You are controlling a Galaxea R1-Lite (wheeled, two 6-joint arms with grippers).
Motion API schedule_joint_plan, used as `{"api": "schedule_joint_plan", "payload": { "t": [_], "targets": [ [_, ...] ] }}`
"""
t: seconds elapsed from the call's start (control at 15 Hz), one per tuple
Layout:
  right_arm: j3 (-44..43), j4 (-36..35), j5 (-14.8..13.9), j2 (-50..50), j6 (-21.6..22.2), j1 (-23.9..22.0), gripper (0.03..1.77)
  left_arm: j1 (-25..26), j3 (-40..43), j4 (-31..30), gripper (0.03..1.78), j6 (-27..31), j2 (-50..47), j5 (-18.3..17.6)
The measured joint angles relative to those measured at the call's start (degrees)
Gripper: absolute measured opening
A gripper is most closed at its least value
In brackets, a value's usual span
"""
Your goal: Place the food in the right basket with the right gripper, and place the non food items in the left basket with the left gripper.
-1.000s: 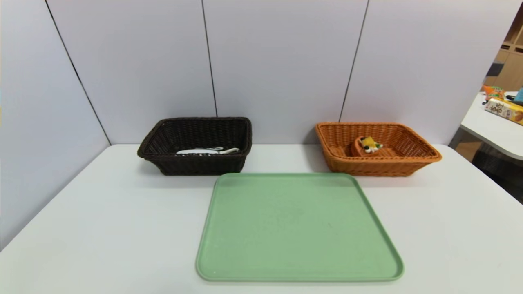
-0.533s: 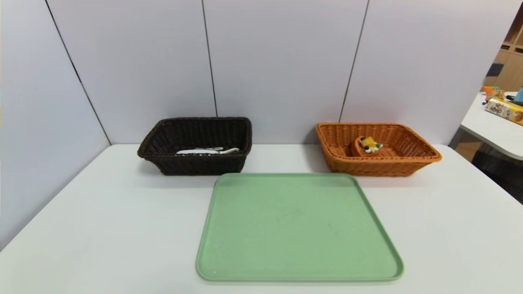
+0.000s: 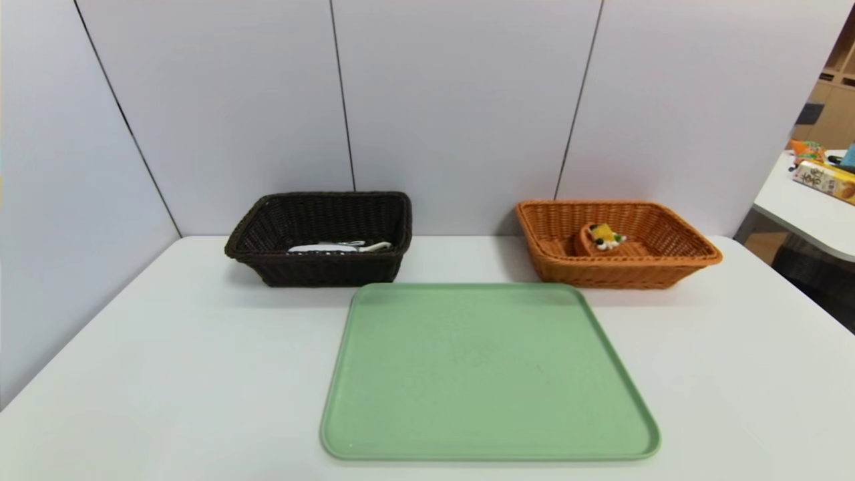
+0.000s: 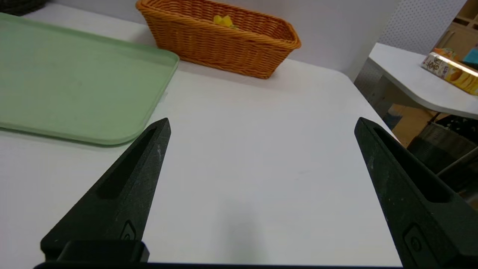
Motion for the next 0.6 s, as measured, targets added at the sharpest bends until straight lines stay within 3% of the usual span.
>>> {"api": "schedule_joint_plan", "payload": {
  "t": [0.13, 0.4, 0.6],
  "targets": [
    [0.4, 0.4, -0.1, 0.0, -1.3, 0.0, 1.70, 0.0, 3.4, -7.7, 1.69, -1.5, 0.0, -0.2],
    [0.5, 1.1, 1.5, 0.0, -6.7, 0.0, 1.70, 0.0, 4.6, -4.5, 1.69, -2.6, 0.0, -0.5],
    [0.5, 1.7, 1.7, 0.0, -4.4, 0.0, 1.70, 0.0, 4.7, -4.1, 1.69, -4.6, 0.0, -0.6]
  ]
}}
